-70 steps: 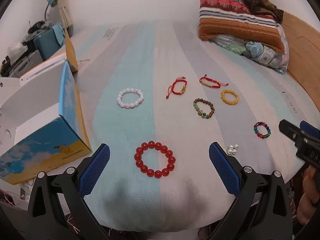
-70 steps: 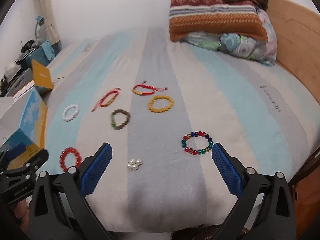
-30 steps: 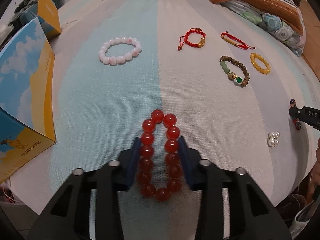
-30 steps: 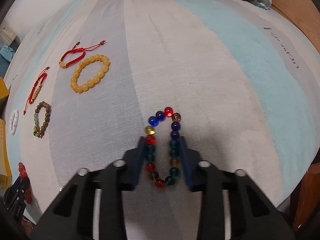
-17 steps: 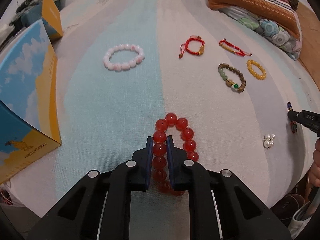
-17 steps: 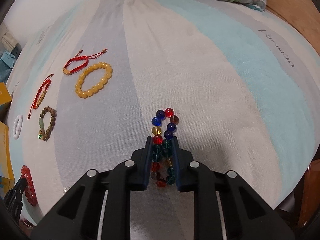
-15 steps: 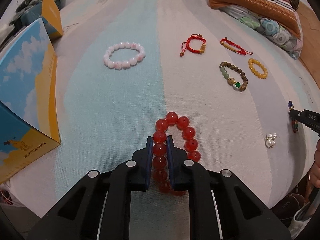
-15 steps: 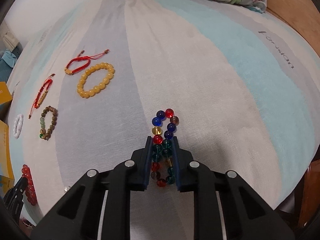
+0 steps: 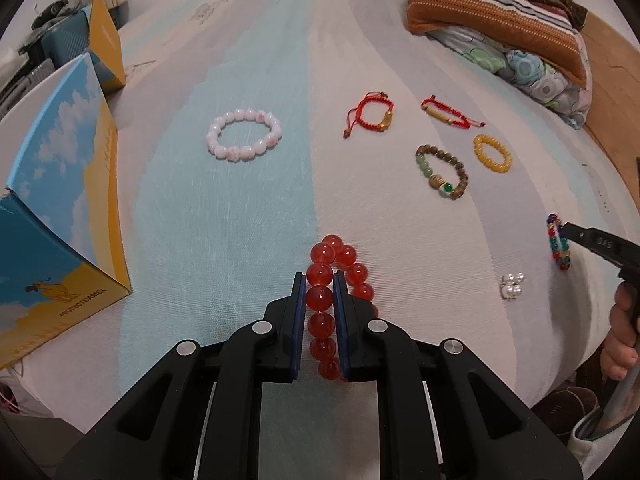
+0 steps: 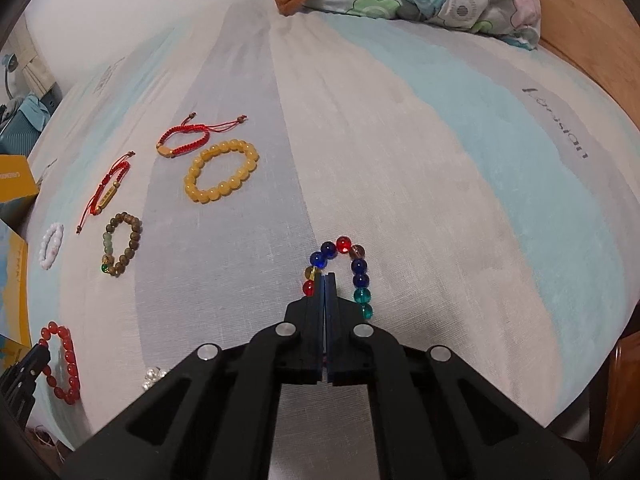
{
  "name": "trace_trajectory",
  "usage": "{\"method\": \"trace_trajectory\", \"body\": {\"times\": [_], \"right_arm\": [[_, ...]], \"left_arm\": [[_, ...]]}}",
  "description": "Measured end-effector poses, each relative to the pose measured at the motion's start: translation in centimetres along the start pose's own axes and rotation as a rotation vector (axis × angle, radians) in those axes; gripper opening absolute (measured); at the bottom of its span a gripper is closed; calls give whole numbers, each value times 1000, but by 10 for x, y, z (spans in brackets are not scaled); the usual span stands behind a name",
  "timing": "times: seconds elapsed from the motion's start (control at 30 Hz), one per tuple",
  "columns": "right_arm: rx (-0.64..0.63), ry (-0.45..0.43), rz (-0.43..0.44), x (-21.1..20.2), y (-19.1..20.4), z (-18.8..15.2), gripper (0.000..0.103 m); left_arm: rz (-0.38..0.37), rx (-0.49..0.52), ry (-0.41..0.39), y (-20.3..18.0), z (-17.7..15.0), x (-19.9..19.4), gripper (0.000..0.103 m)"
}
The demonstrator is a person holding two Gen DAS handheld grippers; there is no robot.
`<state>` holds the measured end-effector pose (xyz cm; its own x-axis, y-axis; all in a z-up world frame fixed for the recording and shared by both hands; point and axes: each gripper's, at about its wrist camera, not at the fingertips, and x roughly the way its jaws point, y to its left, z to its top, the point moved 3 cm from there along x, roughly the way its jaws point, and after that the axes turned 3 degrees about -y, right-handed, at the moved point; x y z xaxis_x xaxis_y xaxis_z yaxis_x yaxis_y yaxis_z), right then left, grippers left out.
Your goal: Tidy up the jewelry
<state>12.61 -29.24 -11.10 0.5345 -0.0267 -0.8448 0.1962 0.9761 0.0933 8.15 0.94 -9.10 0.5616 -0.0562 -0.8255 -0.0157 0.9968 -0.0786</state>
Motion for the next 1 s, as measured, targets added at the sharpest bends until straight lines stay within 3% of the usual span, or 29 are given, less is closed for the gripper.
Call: {"method": "trace_trajectory", "body": {"times": [0.6,0.7,0.77,1.0], "right_arm": [[49,77,23,22,-19,1,12],[62,73,12,23,-19,0,11],[65,49,7,19,-19,2,4],[57,28,7,13,-17,2,1]], "left_arm": [[3,3,-23,-3,1,-10,13],[2,3,-24,-2,1,-11,13],[0,1,-24,-3,2,-11,13],[0,3,-32,-3,2,-15,13]]}}
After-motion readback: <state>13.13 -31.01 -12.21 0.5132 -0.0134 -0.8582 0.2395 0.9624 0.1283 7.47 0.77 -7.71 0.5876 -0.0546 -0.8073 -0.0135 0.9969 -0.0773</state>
